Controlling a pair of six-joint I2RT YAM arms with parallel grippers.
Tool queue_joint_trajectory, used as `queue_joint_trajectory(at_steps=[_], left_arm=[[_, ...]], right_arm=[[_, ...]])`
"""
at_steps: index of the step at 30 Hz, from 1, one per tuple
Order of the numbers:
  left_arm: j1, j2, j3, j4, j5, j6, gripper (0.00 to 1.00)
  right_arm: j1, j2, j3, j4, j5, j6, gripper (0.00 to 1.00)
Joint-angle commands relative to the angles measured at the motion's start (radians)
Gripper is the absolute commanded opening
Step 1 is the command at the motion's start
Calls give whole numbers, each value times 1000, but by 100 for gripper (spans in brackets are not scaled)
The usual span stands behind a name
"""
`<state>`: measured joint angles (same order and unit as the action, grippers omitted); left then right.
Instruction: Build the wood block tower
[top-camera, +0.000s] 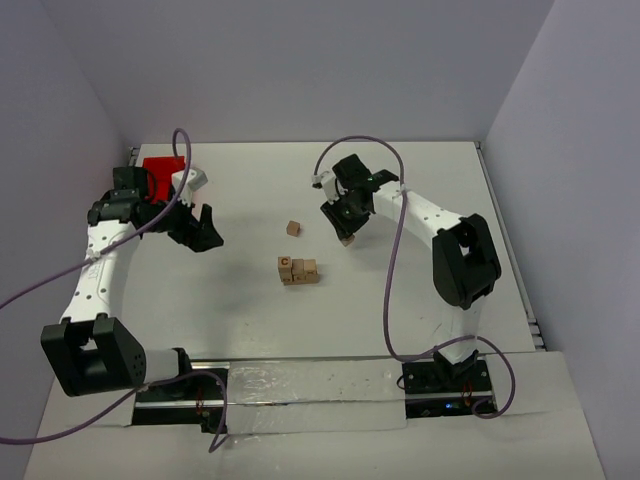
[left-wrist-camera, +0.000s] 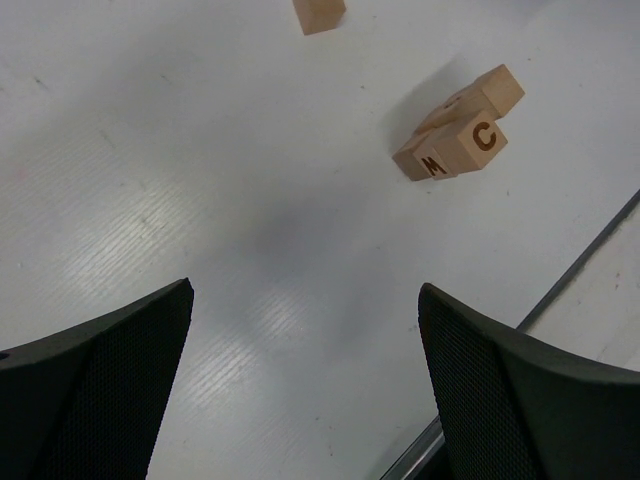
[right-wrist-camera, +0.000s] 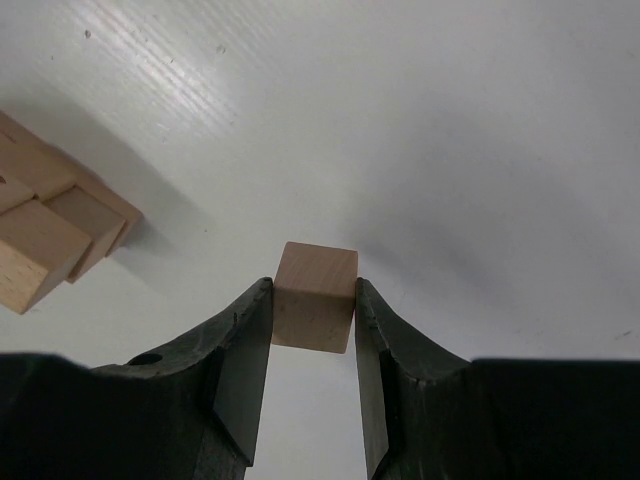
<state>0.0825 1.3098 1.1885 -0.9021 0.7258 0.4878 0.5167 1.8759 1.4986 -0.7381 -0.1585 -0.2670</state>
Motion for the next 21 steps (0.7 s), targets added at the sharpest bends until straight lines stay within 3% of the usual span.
queue_joint_trajectory(at_steps=[1, 7, 13, 16, 21], left_arm=[[-62, 8, 42, 37, -25, -37, 99], [-73, 39, 71, 59, -24, -91, 99], [-73, 64, 90, 71, -20, -126, 99], [-72, 71, 97, 77, -19, -142, 99], [-73, 80, 106, 83, -19, -155, 99]], right_arm=[[-18, -39, -60, 71, -97, -176, 0], [-19, -13, -110, 94, -91, -269, 3], [-20, 5, -119, 98, -89, -290, 22], [-22, 13, -130, 105, -80, -298, 37], [-26, 28, -132, 108, -79, -305, 39]])
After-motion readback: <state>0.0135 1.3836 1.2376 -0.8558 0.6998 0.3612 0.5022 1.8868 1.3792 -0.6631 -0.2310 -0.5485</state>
